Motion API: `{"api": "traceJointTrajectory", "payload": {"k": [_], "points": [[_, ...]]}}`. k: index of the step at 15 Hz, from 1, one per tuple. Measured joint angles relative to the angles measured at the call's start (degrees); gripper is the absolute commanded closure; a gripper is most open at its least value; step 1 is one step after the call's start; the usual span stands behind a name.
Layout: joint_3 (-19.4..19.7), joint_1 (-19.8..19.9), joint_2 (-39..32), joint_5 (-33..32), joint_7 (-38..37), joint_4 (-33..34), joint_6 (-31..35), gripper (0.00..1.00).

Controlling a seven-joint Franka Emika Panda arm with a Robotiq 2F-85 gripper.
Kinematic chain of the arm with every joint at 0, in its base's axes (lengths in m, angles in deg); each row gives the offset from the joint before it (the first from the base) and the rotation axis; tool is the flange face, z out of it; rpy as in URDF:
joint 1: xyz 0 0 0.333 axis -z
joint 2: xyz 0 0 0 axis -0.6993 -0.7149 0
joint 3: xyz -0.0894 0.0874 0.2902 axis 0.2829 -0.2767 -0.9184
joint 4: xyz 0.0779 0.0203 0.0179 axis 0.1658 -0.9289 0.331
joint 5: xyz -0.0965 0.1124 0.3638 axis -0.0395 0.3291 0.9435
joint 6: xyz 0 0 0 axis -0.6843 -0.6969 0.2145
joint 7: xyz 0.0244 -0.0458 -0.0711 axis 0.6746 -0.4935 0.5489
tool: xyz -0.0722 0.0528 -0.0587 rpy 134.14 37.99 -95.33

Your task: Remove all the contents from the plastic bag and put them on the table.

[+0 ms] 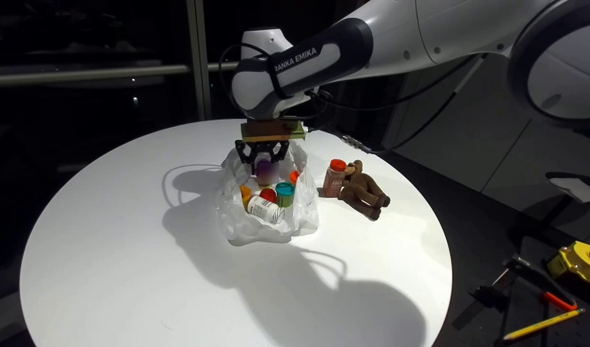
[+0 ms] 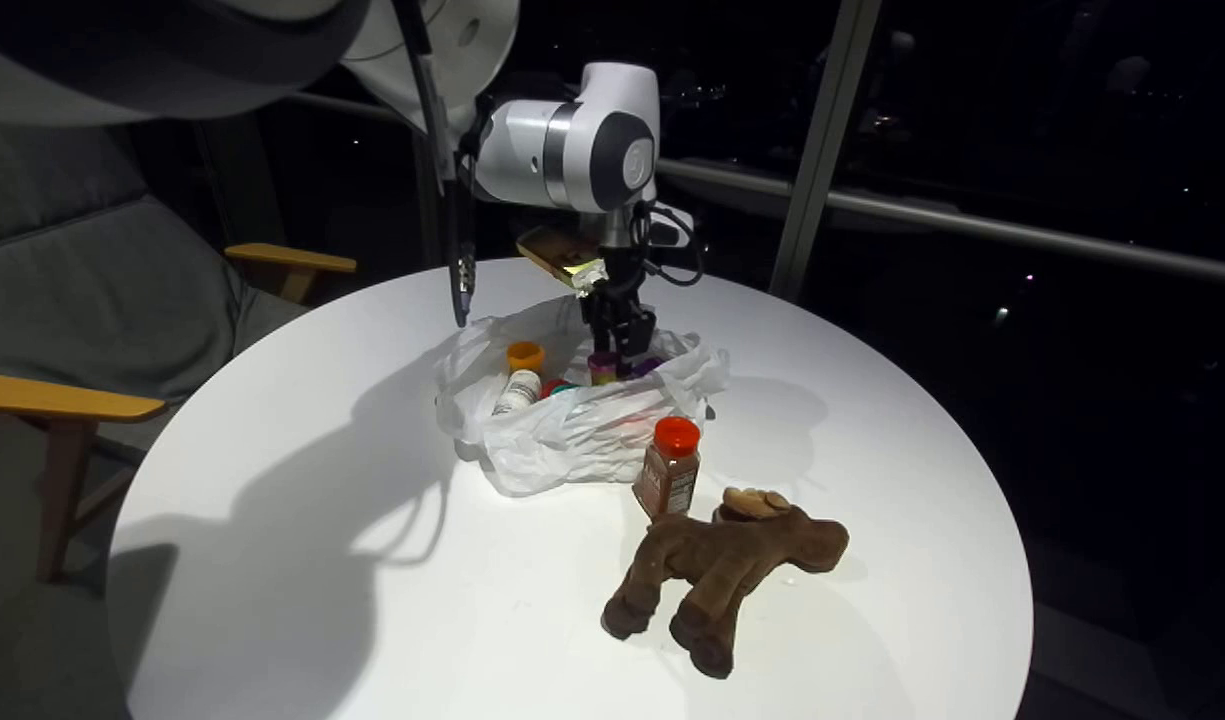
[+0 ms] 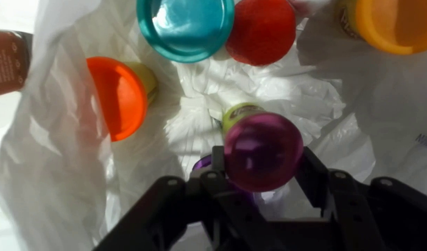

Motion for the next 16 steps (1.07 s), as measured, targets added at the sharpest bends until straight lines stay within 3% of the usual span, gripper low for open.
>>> {"api": "traceJointTrajectory", "payload": {"k": [4,9,16], "points": [[0.93,-0.43,1.54,0.00,-1.80,0.29,-0.24,0.72],[1.93,-3.74,7.82,-0.17,-2.35,-2.06,-3.74,0.72],[-4.21,-9.10,17.20,0.24,2.34,-19.66,-5.20,0.72]]}}
